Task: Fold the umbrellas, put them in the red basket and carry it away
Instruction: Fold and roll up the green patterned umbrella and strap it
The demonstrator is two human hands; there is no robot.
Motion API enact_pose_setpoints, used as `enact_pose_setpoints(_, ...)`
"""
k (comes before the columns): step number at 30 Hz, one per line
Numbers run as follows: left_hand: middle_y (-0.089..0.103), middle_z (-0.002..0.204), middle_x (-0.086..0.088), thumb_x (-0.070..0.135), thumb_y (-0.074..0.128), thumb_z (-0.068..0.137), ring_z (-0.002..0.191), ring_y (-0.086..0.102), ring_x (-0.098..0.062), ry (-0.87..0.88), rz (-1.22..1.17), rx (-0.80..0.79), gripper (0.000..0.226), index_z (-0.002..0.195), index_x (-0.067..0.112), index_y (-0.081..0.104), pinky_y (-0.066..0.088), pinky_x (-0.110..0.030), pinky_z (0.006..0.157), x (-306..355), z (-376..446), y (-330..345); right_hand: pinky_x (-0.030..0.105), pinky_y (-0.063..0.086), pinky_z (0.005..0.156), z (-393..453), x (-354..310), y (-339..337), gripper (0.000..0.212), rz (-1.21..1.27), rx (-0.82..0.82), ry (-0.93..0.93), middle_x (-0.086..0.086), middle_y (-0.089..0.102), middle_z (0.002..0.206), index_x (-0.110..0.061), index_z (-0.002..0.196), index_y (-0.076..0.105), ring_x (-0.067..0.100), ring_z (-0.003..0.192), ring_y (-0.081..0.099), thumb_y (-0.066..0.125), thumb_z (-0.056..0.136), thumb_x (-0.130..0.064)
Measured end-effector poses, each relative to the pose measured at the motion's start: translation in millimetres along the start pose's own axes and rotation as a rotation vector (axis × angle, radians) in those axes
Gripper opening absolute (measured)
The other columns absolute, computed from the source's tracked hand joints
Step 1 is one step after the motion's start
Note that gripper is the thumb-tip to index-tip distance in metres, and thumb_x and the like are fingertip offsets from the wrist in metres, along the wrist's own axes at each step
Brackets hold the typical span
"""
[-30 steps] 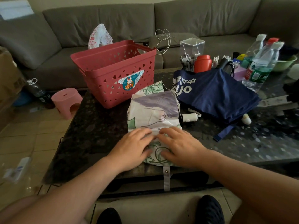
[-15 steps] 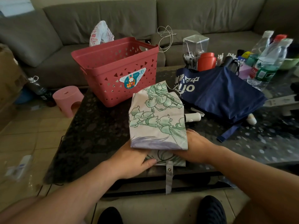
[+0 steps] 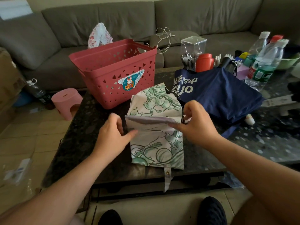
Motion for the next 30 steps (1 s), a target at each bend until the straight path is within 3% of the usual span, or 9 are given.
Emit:
enact_pose_setpoints(2,0.057,0.107,0.003,0.032,0.093,0.076,0.091,0.059,-0.012,-0.006,-0.120,0.012,0.058,0.118,0.028,0.052,0.048,-0.028,0.075,3.4,6.5,-0.1,0.036,0.056,0.085,5.1,-5.5,-0.4,0.049,0.049,-0.031,-0.011,-0.012,0.052,0.111,-0.035,0.117,0.058,0.004,0.096,0.058,0.089,0.080,-0.026)
enact_pose_setpoints(4,0.056,0.122,0.010,0.029,0.089,0.081,0.105,0.057,-0.004,0.013,-0.175,-0.040,0.066,0.136,0.034,0.054,0.050,-0.027,0.088,4.2,12.7,1.7,0.037,0.056,0.093,13.3,-7.0,-0.1,0.027,0.153,-0.069,-0.001,-0.017,0.059,0.114,-0.031,0.109,0.073,0.004,0.103,0.062,0.082,0.086,-0.020)
enact_pose_setpoints(6,0.065,0.120,0.017,0.027,0.083,0.089,0.109,0.061,0.000,0.034,-0.256,-0.073,0.042,0.126,0.036,0.067,0.054,-0.032,0.096,8.3,15.0,1.2,0.041,0.057,0.087,19.3,-10.9,-2.2,0.003,0.238,-0.077,0.045,-0.012,0.068,0.104,-0.023,0.094,0.078,0.011,0.093,0.067,0.079,0.091,-0.022)
enact_pose_setpoints(10,0.079,0.100,0.009,0.017,0.074,0.097,0.098,0.072,-0.008,0.024,-0.513,-0.004,0.017,0.105,0.032,0.079,0.059,-0.032,0.091,19.0,16.4,-2.9,0.035,0.045,0.056,24.7,-17.8,-8.4,0.019,0.347,-0.088,0.068,0.000,0.063,0.072,-0.013,0.094,0.072,0.011,0.056,0.050,0.070,0.099,-0.031)
enact_pose_setpoints(12,0.079,0.097,0.007,0.014,0.072,0.099,0.095,0.073,-0.010,-0.012,-0.611,0.023,0.020,0.100,0.033,0.078,0.059,-0.027,0.087,21.6,18.8,-3.8,0.041,0.055,0.065,26.5,-17.7,-11.2,0.014,0.370,-0.119,0.028,-0.003,0.072,0.082,-0.025,0.100,0.074,0.009,0.069,0.063,0.075,0.095,-0.039)
enact_pose_setpoints(16,0.080,0.095,0.007,0.014,0.066,0.103,0.094,0.073,-0.009,-0.086,-0.744,-0.014,0.015,0.103,0.023,0.077,0.057,-0.022,0.083,23.5,19.4,-1.6,0.042,0.057,0.095,23.9,-17.8,-10.8,0.048,0.281,-0.212,-0.007,-0.015,0.071,0.105,-0.047,0.120,0.066,0.011,0.103,0.067,0.079,0.077,-0.063)
enact_pose_setpoints(19,0.079,0.094,0.005,0.011,0.069,0.100,0.089,0.071,-0.006,-0.109,-0.753,-0.042,0.014,0.108,0.022,0.074,0.056,-0.021,0.079,25.2,18.5,-3.2,0.043,0.059,0.091,22.3,-19.9,-6.4,0.025,0.348,-0.164,-0.008,-0.016,0.072,0.095,-0.045,0.109,0.072,0.011,0.092,0.068,0.082,0.086,-0.043)
enact_pose_setpoints(22,0.078,0.094,0.003,0.011,0.074,0.096,0.087,0.071,-0.006,-0.090,-0.662,-0.056,0.015,0.105,0.024,0.074,0.057,-0.020,0.076,23.0,19.0,-8.0,0.025,0.055,0.071,19.8,-22.0,-9.5,0.018,0.412,-0.114,0.001,-0.015,0.072,0.076,-0.037,0.088,0.076,0.002,0.070,0.062,0.078,0.093,-0.020)
enact_pose_setpoints(30,0.076,0.097,0.002,0.009,0.085,0.086,0.092,0.069,-0.017,-0.020,-0.574,-0.135,0.030,0.108,0.027,0.079,0.062,-0.027,0.080,24.0,13.5,-22.4,0.023,0.044,0.060,8.7,-16.7,-22.5,0.006,0.449,-0.137,0.078,0.005,0.063,0.075,-0.017,0.098,0.078,0.012,0.065,0.052,0.073,0.096,-0.020)
Point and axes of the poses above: each hand's wrist, its own z-axis towards the middle knuckle, its own y-axis out of the palm, x = y × z, the point moved 1 cm from there along z, towards the middle knuckle
